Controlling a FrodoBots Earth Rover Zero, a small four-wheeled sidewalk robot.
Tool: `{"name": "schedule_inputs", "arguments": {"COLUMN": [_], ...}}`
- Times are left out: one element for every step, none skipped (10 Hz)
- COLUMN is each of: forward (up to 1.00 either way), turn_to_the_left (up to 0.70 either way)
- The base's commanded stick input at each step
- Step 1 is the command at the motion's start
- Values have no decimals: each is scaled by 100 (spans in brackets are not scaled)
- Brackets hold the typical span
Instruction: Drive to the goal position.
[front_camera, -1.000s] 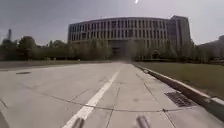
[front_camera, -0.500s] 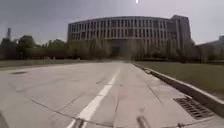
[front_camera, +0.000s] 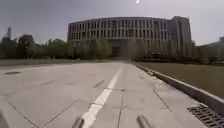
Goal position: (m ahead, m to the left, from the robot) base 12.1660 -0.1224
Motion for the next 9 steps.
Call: {"name": "schedule_inputs", "arguments": {"forward": [70,70,70,70,70,70,70,70,70], "turn_to_the_left": [0,0,0,0,0,0,0,0,0]}}
